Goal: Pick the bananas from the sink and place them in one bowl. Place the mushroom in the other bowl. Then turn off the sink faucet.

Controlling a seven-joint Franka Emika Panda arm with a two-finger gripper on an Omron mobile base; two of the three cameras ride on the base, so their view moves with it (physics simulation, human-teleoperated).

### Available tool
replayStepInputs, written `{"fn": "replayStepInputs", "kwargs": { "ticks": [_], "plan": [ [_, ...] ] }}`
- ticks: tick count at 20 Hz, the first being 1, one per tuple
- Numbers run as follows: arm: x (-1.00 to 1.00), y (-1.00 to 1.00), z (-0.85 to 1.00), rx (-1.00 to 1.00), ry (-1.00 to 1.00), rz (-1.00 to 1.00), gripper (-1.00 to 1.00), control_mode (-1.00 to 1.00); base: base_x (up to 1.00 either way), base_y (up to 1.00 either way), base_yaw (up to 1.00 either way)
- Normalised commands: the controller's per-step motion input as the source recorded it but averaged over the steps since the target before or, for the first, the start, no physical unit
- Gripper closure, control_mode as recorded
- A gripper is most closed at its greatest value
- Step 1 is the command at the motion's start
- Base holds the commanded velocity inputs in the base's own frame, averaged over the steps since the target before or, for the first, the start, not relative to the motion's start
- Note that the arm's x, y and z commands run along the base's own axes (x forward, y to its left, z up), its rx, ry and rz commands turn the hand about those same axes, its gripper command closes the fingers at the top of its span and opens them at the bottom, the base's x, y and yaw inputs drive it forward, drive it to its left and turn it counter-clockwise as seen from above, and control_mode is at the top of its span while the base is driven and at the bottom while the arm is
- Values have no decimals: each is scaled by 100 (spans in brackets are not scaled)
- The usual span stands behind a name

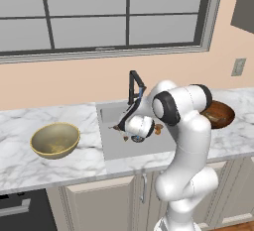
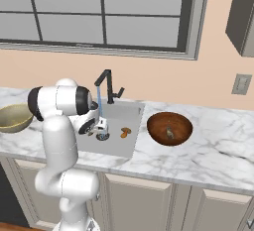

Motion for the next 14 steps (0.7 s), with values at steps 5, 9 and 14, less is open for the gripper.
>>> {"fn": "replayStepInputs", "kwargs": {
  "ticks": [5, 9, 14],
  "plan": [
    [20, 0, -9, 0, 0, 0, -100, -100, 0, 0, 0],
    [23, 10, -2, 0, 0, -2, -100, -100, 0, 0, 0],
    [24, 17, 0, 0, 0, -4, -100, -100, 0, 0, 0]
  ]
}}
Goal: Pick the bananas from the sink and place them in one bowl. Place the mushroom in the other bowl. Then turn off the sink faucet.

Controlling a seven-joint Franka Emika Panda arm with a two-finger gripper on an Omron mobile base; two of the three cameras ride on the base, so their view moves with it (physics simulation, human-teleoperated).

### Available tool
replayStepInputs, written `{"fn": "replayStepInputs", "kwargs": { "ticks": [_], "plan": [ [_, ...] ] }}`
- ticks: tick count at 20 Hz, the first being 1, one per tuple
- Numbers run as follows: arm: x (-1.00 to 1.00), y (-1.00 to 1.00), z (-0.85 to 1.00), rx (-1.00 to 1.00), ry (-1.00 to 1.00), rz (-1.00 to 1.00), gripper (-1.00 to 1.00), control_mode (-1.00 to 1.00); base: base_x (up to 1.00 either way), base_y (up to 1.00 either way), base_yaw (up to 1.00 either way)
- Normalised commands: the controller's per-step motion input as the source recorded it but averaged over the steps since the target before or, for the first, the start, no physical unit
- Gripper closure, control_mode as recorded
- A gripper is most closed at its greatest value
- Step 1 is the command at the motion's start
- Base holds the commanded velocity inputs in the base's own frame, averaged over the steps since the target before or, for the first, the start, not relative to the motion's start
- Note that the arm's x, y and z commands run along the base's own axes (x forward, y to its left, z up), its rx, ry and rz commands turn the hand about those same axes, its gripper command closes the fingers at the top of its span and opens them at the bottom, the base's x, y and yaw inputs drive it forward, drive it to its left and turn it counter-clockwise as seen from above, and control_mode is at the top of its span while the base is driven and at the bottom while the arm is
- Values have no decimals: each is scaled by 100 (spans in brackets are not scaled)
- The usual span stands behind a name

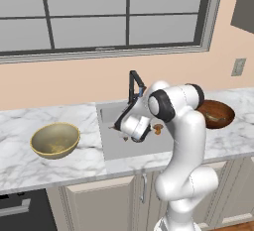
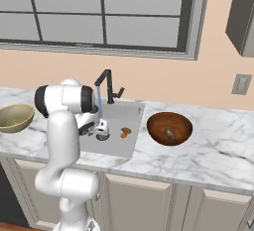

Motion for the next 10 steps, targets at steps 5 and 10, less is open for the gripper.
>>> {"fn": "replayStepInputs", "kwargs": {
  "ticks": [5, 10],
  "plan": [
    [26, 8, -9, 0, 0, -3, -100, -100, 0, 0, 0],
    [27, 14, -14, 0, 0, -2, -100, -100, 0, 0, 0]
  ]
}}
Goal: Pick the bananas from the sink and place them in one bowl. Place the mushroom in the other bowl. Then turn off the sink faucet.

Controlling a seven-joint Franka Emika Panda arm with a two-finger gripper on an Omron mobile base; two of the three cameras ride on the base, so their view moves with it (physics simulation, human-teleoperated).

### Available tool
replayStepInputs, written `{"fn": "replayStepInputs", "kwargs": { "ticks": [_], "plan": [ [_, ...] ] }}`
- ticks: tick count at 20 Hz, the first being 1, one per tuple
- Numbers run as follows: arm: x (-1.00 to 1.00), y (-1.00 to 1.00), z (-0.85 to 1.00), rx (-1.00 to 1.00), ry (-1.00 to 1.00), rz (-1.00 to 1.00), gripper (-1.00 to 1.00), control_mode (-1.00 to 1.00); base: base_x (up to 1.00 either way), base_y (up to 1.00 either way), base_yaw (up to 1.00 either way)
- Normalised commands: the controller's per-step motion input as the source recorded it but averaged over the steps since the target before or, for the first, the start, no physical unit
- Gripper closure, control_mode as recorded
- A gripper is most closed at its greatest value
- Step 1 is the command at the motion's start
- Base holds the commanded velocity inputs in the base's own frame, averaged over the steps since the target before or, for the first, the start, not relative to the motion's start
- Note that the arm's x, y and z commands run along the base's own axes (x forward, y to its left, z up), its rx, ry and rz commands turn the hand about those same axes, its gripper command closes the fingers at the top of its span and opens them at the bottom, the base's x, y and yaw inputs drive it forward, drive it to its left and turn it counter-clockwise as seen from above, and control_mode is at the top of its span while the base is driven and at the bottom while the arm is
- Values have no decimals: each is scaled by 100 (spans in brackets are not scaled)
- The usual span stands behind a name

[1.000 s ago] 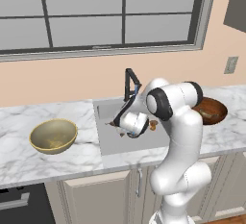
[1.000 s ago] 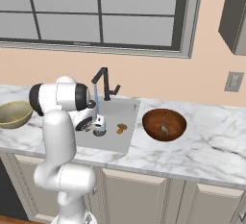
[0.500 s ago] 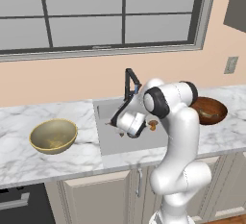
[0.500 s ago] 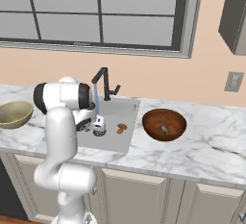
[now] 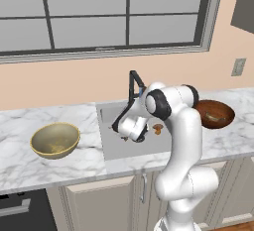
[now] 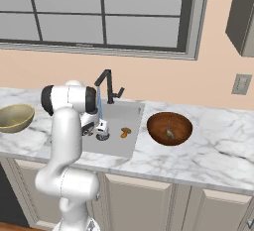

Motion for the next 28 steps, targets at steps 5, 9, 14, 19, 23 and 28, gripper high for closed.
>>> {"fn": "replayStepInputs", "kwargs": {
  "ticks": [5, 9, 14, 19, 23, 28],
  "plan": [
    [23, 15, -11, 0, 0, -2, -100, -100, 0, 0, 0],
    [27, 1, -12, 0, 0, 0, -100, -100, 0, 0, 0],
    [21, 13, -16, 0, 0, 0, -100, -100, 0, 0, 0],
    [19, 18, -23, 0, 0, 0, 100, -100, 0, 0, 0],
    [6, 18, -21, 0, 0, 0, 100, -100, 0, 0, 0],
    [1, 11, -4, 0, 0, 0, 100, -100, 0, 0, 0]
  ]
}}
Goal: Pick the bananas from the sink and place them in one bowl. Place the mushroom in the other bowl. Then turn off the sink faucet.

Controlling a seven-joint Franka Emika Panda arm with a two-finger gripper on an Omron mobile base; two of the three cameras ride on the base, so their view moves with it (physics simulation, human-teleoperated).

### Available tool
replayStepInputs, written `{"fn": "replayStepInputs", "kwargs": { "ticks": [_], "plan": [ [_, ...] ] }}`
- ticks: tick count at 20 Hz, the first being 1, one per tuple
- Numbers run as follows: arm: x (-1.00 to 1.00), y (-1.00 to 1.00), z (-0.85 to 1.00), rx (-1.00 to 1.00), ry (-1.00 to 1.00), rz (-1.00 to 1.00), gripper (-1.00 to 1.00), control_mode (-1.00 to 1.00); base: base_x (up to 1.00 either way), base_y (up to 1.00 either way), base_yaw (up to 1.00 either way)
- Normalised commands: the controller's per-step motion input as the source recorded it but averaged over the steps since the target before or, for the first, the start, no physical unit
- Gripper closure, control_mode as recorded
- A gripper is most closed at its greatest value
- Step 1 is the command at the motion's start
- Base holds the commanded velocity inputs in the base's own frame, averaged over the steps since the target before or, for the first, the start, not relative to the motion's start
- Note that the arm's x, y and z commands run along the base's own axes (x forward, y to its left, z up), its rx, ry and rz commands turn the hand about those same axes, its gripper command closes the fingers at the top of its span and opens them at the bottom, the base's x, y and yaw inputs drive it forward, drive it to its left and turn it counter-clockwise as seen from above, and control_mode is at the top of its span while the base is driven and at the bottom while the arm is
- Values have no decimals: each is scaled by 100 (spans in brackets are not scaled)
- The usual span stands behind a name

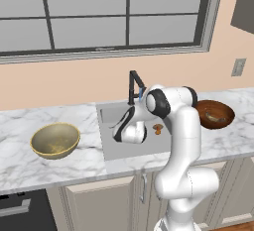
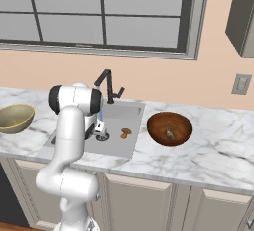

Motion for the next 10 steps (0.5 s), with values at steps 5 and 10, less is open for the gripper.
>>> {"fn": "replayStepInputs", "kwargs": {
  "ticks": [5, 10],
  "plan": [
    [0, 0, 1, 0, 0, 0, 100, -100, 0, 0, 0],
    [-9, -5, 33, 0, -3, 0, 100, -100, 0, 0, 0]
  ]
}}
